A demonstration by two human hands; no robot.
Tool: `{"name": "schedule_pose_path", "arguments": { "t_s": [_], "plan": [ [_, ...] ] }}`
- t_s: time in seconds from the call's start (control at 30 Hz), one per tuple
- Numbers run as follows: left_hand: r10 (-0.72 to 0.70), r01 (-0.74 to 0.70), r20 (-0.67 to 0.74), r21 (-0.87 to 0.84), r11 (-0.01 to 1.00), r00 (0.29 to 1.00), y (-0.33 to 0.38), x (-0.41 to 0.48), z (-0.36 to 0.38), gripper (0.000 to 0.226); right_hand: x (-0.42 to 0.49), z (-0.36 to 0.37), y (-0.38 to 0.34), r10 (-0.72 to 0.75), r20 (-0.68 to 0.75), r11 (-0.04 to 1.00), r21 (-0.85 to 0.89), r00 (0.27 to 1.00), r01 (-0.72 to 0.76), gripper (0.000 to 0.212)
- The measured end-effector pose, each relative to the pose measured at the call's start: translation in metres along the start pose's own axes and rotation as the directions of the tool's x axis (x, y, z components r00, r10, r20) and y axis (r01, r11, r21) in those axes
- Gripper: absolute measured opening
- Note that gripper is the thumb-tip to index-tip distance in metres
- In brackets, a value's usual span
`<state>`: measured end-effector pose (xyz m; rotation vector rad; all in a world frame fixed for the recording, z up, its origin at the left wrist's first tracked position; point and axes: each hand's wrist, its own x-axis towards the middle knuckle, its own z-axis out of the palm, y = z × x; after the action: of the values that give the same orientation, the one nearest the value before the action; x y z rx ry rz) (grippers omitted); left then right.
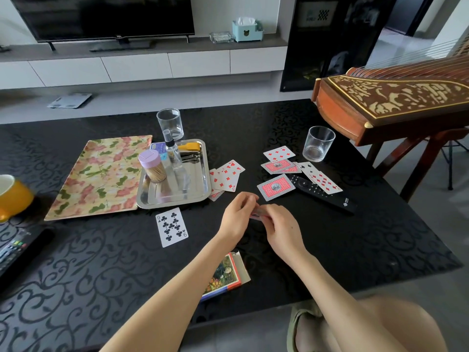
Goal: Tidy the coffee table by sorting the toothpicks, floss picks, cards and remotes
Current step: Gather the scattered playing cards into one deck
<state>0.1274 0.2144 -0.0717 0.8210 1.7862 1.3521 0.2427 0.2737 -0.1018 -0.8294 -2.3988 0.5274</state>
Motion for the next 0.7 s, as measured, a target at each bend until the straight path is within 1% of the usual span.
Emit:
{"name": "schedule_pose_path", "arguments": {
  "t_s": [0.07, 0.13, 0.17, 0.2, 0.27, 0.33, 0.4, 0.47, 0.5, 0.53, 0.57, 0.63, 0.7],
  "plan": [
    [-0.006, 0.005, 0.011, 0.095, 0.995, 1.000, -0.002, -0.002, 0.000, 0.018, 0.000, 0.004, 0.000, 0.064, 0.086, 0.998, -0.019, 0.994, -0.063, 0.018],
    [-0.028, 0.028, -0.005, 0.093, 0.995, 1.000, -0.001, -0.005, -0.002, 0.016, 0.003, 0.004, -0.002, 0.100, 0.124, 0.995, -0.036, 0.987, -0.096, 0.019],
    [-0.054, 0.055, -0.016, 0.067, 0.996, 0.998, 0.001, -0.005, -0.002, 0.019, 0.002, 0.004, -0.003, 0.099, 0.106, 0.995, -0.015, 0.989, -0.098, 0.019],
    [-0.075, 0.077, -0.041, 0.037, 0.996, 0.996, 0.005, -0.006, -0.003, 0.028, 0.001, 0.003, -0.005, 0.101, 0.062, 0.994, 0.026, 0.993, -0.103, 0.018],
    [-0.116, 0.114, -0.120, -0.025, 0.993, 0.986, 0.013, -0.007, -0.004, 0.051, -0.001, 0.003, -0.010, 0.118, -0.056, 0.988, 0.109, 0.991, -0.112, 0.017],
    [-0.195, 0.172, -0.146, -0.155, 0.973, 0.970, 0.018, -0.007, -0.004, 0.069, -0.002, 0.005, -0.018, 0.141, -0.153, 0.977, 0.181, 0.978, -0.113, 0.016],
    [-0.251, 0.215, -0.098, -0.280, 0.935, 0.963, 0.018, -0.004, -0.003, 0.078, 0.001, 0.008, -0.030, 0.166, -0.200, 0.961, 0.252, 0.966, -0.113, 0.016],
    [-0.245, 0.210, -0.089, -0.289, 0.934, 0.965, 0.018, -0.001, -0.004, 0.076, 0.007, 0.009, -0.038, 0.188, -0.210, 0.946, 0.303, 0.960, -0.119, 0.013],
    [-0.229, 0.191, -0.109, -0.279, 0.941, 0.967, 0.019, 0.000, -0.006, 0.073, 0.009, 0.008, -0.041, 0.194, -0.182, 0.936, 0.329, 0.964, -0.126, 0.013],
    [-0.215, 0.171, -0.130, -0.284, 0.943, 0.968, 0.019, 0.002, -0.010, 0.071, 0.013, 0.006, -0.042, 0.201, -0.117, 0.918, 0.368, 0.972, -0.146, 0.014],
    [-0.203, 0.154, -0.144, -0.298, 0.942, 0.968, 0.019, 0.003, -0.014, 0.068, 0.015, 0.002, -0.042, 0.207, -0.025, 0.890, 0.419, 0.978, -0.177, 0.018],
    [-0.204, 0.138, -0.161, -0.345, 0.928, 0.966, 0.019, 0.006, -0.026, 0.061, 0.022, -0.006, -0.041, 0.212, 0.160, 0.824, 0.502, 0.964, -0.264, 0.032],
    [-0.225, 0.146, -0.176, -0.377, 0.915, 0.958, 0.019, 0.009, -0.038, 0.059, 0.027, -0.009, -0.036, 0.243, 0.241, 0.815, 0.476, 0.940, -0.332, 0.046]
  ]
}}
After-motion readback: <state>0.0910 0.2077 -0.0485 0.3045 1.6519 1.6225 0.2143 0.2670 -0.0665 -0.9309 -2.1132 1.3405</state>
